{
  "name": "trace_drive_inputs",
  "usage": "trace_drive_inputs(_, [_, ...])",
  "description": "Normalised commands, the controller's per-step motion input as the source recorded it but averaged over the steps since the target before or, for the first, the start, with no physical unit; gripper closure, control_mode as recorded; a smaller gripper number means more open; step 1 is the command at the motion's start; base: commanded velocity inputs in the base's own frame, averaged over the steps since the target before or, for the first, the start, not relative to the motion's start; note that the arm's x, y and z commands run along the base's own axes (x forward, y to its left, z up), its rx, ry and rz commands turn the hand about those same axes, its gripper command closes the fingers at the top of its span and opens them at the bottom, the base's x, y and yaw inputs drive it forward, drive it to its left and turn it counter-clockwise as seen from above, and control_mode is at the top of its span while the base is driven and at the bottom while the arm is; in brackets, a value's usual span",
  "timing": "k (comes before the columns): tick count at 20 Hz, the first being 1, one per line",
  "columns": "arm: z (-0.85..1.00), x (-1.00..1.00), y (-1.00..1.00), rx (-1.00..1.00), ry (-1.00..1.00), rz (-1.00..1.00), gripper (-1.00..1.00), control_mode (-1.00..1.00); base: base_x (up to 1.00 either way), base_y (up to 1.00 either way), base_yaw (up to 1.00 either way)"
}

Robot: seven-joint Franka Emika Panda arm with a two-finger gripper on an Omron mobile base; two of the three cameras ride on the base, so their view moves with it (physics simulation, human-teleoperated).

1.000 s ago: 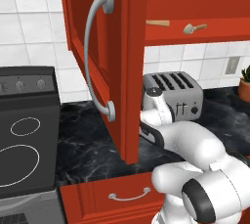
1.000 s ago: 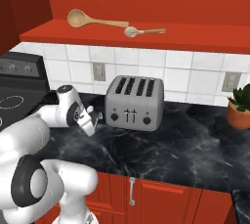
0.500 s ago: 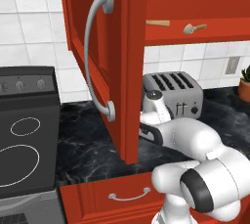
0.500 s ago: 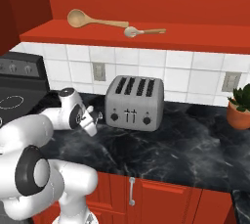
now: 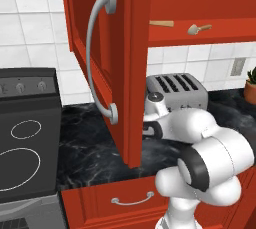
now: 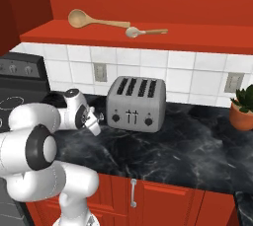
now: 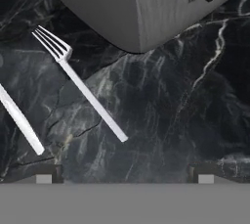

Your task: Organize the utensils by type. Pick up the wooden spoons from the counter and place them in the open cabinet. Then pick up the metallic utensils from the counter and place them in the open drawer.

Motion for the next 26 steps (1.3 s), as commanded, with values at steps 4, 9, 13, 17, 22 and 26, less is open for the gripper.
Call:
trace_drive_inputs(4, [-0.12,0.25,0.01,0.0,0.07,0.0,-1.0,-1.0,0.0,0.0,0.0])
trace_drive_inputs(9, [-0.17,0.17,0.0,0.0,0.06,0.0,-1.0,-1.0,0.0,0.0,0.0])
trace_drive_inputs(13, [-0.13,0.14,0.0,0.0,0.07,0.0,-1.0,-1.0,0.0,0.0,0.0])
trace_drive_inputs(17, [-0.12,0.05,0.0,0.0,0.03,-0.01,-1.0,-1.0,0.0,0.0,0.0])
trace_drive_inputs(22, [-0.17,0.02,0.0,0.0,0.0,-0.05,-1.0,-1.0,0.0,0.0,0.0])
trace_drive_inputs(26, [-0.06,0.1,-0.02,0.0,0.0,-0.05,-1.0,-1.0,0.0,0.0,0.0])
